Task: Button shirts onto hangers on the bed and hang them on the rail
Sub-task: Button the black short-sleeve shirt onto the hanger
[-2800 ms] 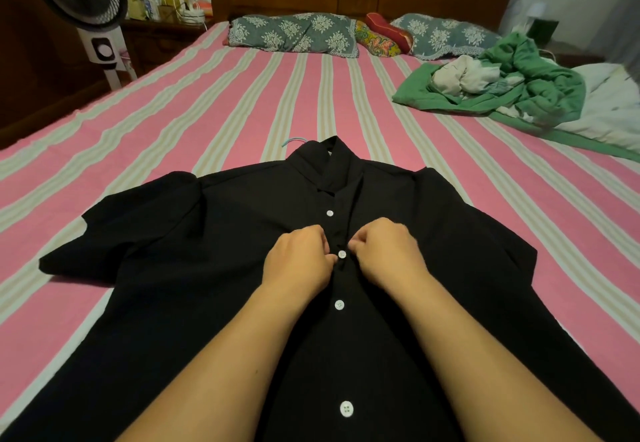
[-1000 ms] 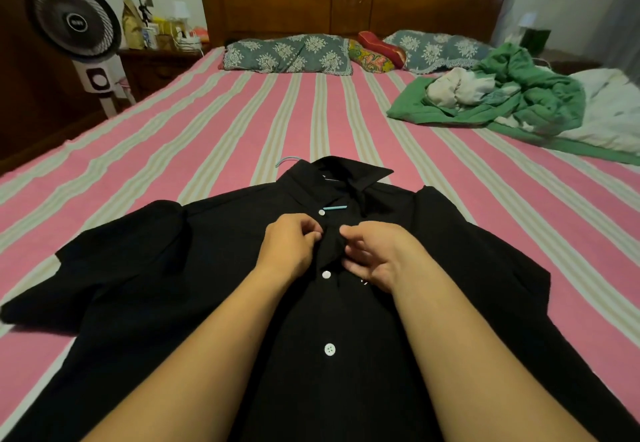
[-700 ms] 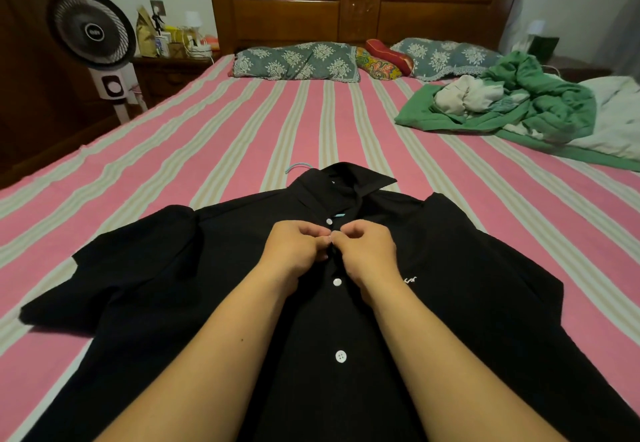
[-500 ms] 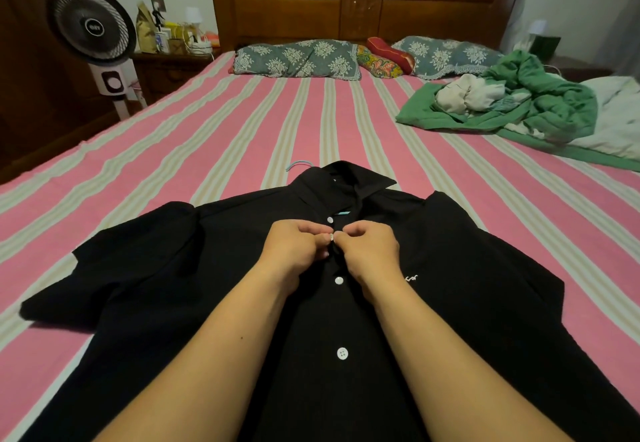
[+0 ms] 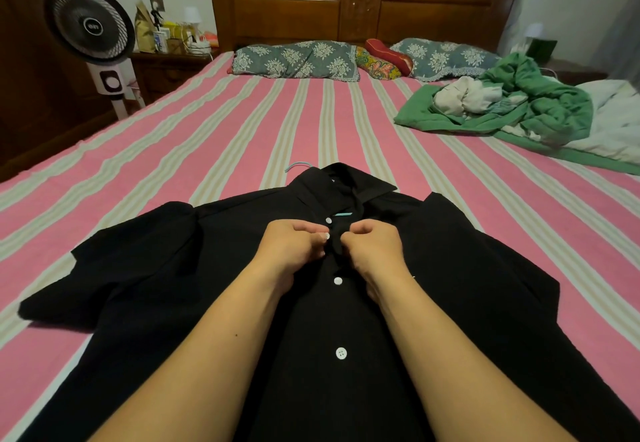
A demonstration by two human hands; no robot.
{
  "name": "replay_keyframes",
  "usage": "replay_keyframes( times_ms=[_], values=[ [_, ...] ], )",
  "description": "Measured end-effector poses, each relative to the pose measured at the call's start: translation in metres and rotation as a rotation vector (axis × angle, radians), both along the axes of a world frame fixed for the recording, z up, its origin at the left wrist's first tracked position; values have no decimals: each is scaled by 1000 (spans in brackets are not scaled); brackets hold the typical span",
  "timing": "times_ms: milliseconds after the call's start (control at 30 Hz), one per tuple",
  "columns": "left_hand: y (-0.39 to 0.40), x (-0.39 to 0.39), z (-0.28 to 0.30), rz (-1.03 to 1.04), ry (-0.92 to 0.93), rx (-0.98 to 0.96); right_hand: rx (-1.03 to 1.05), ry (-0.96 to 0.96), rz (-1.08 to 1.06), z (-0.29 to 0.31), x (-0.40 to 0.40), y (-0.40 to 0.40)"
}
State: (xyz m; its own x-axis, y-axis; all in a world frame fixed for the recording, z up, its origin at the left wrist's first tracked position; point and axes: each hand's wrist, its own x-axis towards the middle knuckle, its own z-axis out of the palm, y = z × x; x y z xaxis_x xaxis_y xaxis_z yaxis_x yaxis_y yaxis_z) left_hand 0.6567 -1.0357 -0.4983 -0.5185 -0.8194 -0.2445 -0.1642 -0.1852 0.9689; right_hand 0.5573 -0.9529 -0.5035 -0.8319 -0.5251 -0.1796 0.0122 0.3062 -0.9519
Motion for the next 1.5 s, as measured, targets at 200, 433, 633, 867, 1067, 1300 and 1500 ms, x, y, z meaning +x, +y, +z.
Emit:
replay_keyframes(
  times_ms=[200,433,633,867,1067,1300,1500],
  values=[
    [-2,1,-2,-20,-2,-18,1,12,74,-3,2,-1],
    [-5,2,-4,-5,-46,-123,-77,-193,221,3,-5,9],
    [-3,5,1,-44,-120,-252,-77,-136,277,1,-7,8],
    [0,8,7,-120,-162,-307,22,1,304,2,-3,7],
    [0,2,-1,-72,-216,-402,29,90,230,6,4,6],
    [-2,1,-7,-3,-161,-380,-41,24,195,4,3,6],
    [-2,0,-8,73,-25,-89,-86,-98,198,-4,-2,5]
  ],
)
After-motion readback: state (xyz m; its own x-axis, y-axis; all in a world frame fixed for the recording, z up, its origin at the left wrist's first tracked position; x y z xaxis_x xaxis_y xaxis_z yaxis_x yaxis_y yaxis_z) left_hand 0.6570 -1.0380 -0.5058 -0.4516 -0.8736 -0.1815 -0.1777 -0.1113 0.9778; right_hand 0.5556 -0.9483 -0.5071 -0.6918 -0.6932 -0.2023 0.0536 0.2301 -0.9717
